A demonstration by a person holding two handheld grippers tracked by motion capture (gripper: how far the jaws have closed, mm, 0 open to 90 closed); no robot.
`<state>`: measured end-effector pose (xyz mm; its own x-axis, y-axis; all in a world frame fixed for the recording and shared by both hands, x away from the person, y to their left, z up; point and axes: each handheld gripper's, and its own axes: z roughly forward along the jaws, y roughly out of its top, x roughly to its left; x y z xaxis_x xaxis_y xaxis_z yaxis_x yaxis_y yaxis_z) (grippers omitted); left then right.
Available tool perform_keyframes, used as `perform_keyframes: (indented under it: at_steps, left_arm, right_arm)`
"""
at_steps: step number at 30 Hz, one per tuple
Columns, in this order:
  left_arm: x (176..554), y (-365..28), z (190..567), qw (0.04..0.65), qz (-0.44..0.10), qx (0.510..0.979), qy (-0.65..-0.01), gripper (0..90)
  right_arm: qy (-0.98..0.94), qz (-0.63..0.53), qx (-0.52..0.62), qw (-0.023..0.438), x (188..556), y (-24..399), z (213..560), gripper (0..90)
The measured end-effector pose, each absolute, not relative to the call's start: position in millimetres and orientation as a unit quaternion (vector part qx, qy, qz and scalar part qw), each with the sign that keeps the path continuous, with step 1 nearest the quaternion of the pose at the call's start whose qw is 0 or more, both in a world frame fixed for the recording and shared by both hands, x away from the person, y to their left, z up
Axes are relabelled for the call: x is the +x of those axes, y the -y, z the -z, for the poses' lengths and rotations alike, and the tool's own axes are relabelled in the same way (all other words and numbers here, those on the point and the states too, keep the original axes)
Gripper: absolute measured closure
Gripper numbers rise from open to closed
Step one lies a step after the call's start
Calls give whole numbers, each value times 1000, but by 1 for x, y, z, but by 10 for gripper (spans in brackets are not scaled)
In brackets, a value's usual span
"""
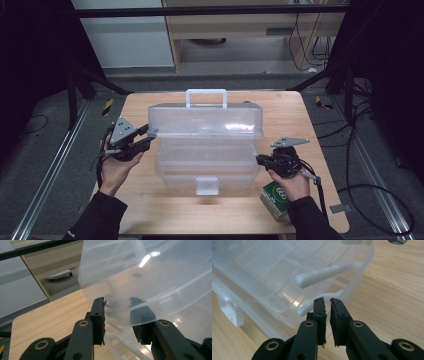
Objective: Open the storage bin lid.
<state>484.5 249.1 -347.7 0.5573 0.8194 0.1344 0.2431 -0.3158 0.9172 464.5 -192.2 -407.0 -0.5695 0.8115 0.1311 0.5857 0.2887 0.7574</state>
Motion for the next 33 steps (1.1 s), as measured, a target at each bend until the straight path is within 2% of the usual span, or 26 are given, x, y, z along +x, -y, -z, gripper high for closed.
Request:
perform_keyframes:
  at_steps: [33]
  left_arm:
    - [525,-239,317,469,-340,720,-382,683]
  right_arm:
    - [-791,-399,441,145,464,191,407,823]
